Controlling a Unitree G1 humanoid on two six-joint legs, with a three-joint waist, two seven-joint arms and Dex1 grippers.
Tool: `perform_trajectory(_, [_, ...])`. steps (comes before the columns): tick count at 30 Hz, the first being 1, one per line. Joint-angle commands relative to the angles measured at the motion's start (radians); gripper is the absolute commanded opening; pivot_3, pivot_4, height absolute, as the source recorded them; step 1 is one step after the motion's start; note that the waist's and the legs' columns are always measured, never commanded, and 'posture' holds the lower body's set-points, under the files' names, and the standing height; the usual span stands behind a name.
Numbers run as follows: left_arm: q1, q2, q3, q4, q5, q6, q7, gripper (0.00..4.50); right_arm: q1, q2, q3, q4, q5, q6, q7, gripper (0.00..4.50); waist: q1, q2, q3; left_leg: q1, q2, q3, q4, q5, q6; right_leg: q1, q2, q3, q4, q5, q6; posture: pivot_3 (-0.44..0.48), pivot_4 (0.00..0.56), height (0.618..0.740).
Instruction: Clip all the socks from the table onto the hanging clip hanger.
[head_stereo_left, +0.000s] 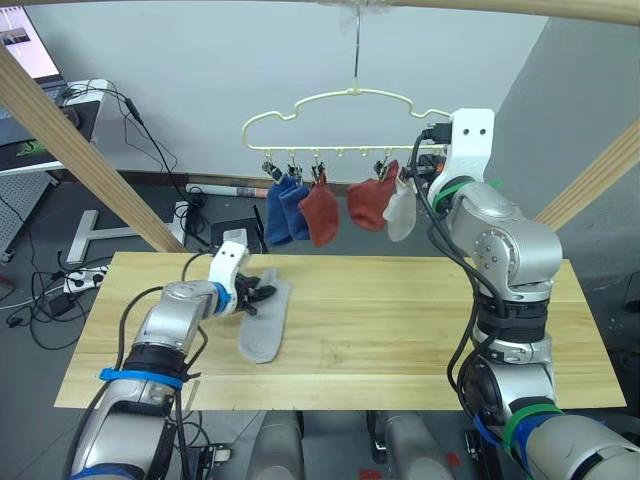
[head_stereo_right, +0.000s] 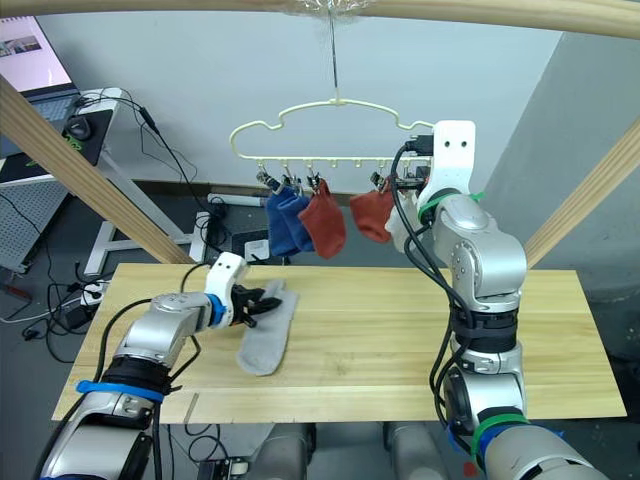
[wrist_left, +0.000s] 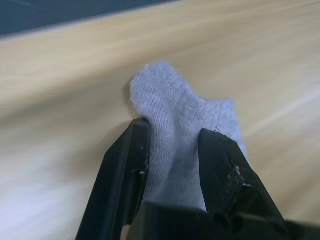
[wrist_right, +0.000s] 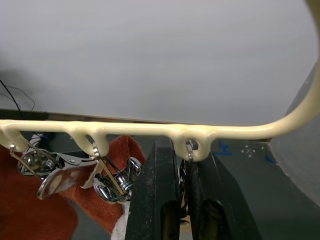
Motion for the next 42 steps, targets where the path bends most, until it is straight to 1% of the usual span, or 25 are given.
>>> perform_trajectory(1, [-0.021, -0.028, 0.030, -0.143, -0.085, 0.064, -0.031, 1.76, -0.032, 0.007, -0.015, -0.040, 0.011, 0.005, -0.004, 0.00, -0.001, 0.000, 0.000, 0.000, 0.000, 0.000, 0.000, 0.000, 0.000, 0.000, 0.000, 0.000, 0.000, 0.000, 0.000, 0.055, 0.302, 0.740])
perform_trajectory(6, [-0.092, -0.098, 0.011, -0.231, -0.141, 0.130, -0.018, 1.76, -0.042, 0.018, -0.022, -0.046, 0.017, 0.020, -0.007, 0.00, 0.000, 0.000, 0.000, 0.000, 0.000, 0.000, 0.000, 0.000, 0.000, 0.000, 0.000, 0.000, 0.000, 0.000, 0.000, 0.055, 0.302, 0.740])
perform_trajectory(8, [-0.118, -0.122, -0.001, -0.243, -0.150, 0.137, -0.019, 1.76, -0.047, 0.024, -0.026, -0.049, 0.019, 0.027, -0.009, 0.00, 0.000, 0.000, 0.000, 0.000, 0.000, 0.000, 0.000, 0.000, 0.000, 0.000, 0.000, 0.000, 0.000, 0.000, 0.000, 0.055, 0.302, 0.740])
perform_trajectory(10, [-0.142, -0.139, -0.015, -0.237, -0.141, 0.128, -0.014, 1.76, -0.051, 0.027, -0.027, -0.047, 0.018, 0.030, -0.009, 0.00, -0.002, 0.000, 0.000, 0.000, 0.000, 0.000, 0.000, 0.000, 0.000, 0.000, 0.000, 0.000, -0.001, 0.000, 0.000, 0.035, 0.297, 0.740])
perform_trajectory(12, [-0.157, -0.150, -0.008, -0.231, -0.141, 0.124, 0.000, 1.76, -0.052, 0.029, -0.029, -0.047, 0.017, 0.032, -0.010, 0.00, -0.006, 0.000, 0.000, 0.000, 0.000, 0.000, 0.000, 0.000, 0.000, 0.000, 0.000, 0.000, -0.002, 0.000, 0.000, 0.035, 0.297, 0.740])
perform_trajectory(15, [-0.150, -0.112, -0.035, -0.232, -0.095, 0.062, -0.011, 1.76, -0.051, 0.029, -0.029, -0.051, 0.016, 0.036, -0.010, 0.00, -0.008, 0.000, 0.000, 0.000, 0.000, 0.000, 0.000, 0.000, 0.000, 0.000, 0.000, 0.000, -0.002, 0.000, 0.000, 0.033, 0.298, 0.740])
perform_trajectory(17, [-0.137, -0.080, -0.043, -0.226, -0.085, 0.053, -0.028, 1.76, -0.050, 0.029, -0.029, -0.052, 0.016, 0.037, -0.010, 0.00, -0.007, 0.000, 0.000, 0.000, 0.000, 0.000, -0.001, 0.000, 0.000, 0.000, 0.001, 0.000, -0.002, 0.000, 0.000, 0.033, 0.298, 0.740])
perform_trajectory(18, [-0.128, -0.064, -0.045, -0.222, -0.074, 0.038, -0.030, 2.12, -0.049, 0.028, -0.029, -0.053, 0.015, 0.037, -0.009, 0.00, -0.007, 0.000, 0.000, 0.000, 0.000, 0.000, -0.001, 0.000, 0.000, 0.000, 0.001, 0.000, -0.002, 0.000, 0.000, 0.033, 0.298, 0.740])
perform_trajectory(19, [-0.118, -0.053, -0.043, -0.217, -0.068, 0.026, -0.030, 2.28, -0.049, 0.028, -0.029, -0.054, 0.015, 0.037, -0.009, 0.00, -0.007, 0.000, 0.000, 0.000, 0.000, 0.000, -0.001, 0.000, 0.000, 0.000, 0.001, 0.001, -0.002, 0.000, 0.000, 0.033, 0.298, 0.740])
perform_trajectory(23, [-0.073, -0.004, -0.053, -0.207, -0.042, -0.023, -0.046, 3.45, -0.049, 0.029, -0.028, -0.053, 0.014, 0.036, -0.008, 0.00, -0.004, 0.000, 0.001, -0.001, 0.000, 0.000, -0.001, 0.000, 0.000, 0.000, 0.000, 0.001, -0.004, 0.000, 0.000, 0.040, 0.295, 0.740])
perform_trajectory(26, [-0.036, 0.026, -0.081, -0.204, -0.013, -0.057, -0.065, 4.33, -0.048, 0.029, -0.027, -0.053, 0.014, 0.034, -0.007, 0.00, -0.004, 0.001, 0.001, -0.001, 0.000, 0.000, -0.001, 0.000, 0.000, 0.000, 0.000, 0.000, -0.004, 0.000, 0.000, 0.040, 0.295, 0.740])
perform_trajectory(27, [-0.029, 0.029, -0.086, -0.200, -0.007, -0.061, -0.065, 4.49, -0.048, 0.029, -0.027, -0.053, 0.015, 0.033, -0.007, 0.00, -0.004, 0.001, 0.001, -0.002, 0.000, 0.000, -0.001, 0.000, 0.000, 0.000, 0.000, 0.000, -0.005, 0.000, 0.000, 0.040, 0.295, 0.740])
perform_trajectory(31, [-0.010, 0.035, -0.112, -0.180, 0.027, -0.072, -0.067, 4.49, -0.048, 0.029, -0.027, -0.056, 0.015, 0.035, -0.007, 0.00, -0.003, 0.001, 0.001, -0.002, 0.000, 0.000, -0.001, 0.000, 0.000, 0.000, 0.000, 0.000, -0.005, 0.000, 0.000, 0.040, 0.295, 0.740])
perform_trajectory(35, [-0.006, 0.049, -0.180, -0.135, 0.102, -0.125, -0.074, 4.49, -0.049, 0.029, -0.026, -0.055, 0.014, 0.033, -0.007, 0.00, -0.003, 0.001, 0.001, -0.002, 0.000, 0.000, -0.001, 0.000, 0.000, 0.000, 0.000, 0.000, -0.005, 0.000, 0.000, 0.035, 0.292, 0.740])
perform_trajectory(42, [-0.055, -0.014, -0.253, 0.008, 0.187, -0.229, -0.060, 4.49, -0.051, 0.028, -0.025, -0.057, 0.013, 0.032, -0.008, 0.00, -0.003, 0.001, 0.001, -0.003, 0.000, 0.000, 0.000, 0.000, 0.000, -0.001, 0.000, 0.000, -0.005, 0.000, 0.000, 0.027, 0.290, 0.740])
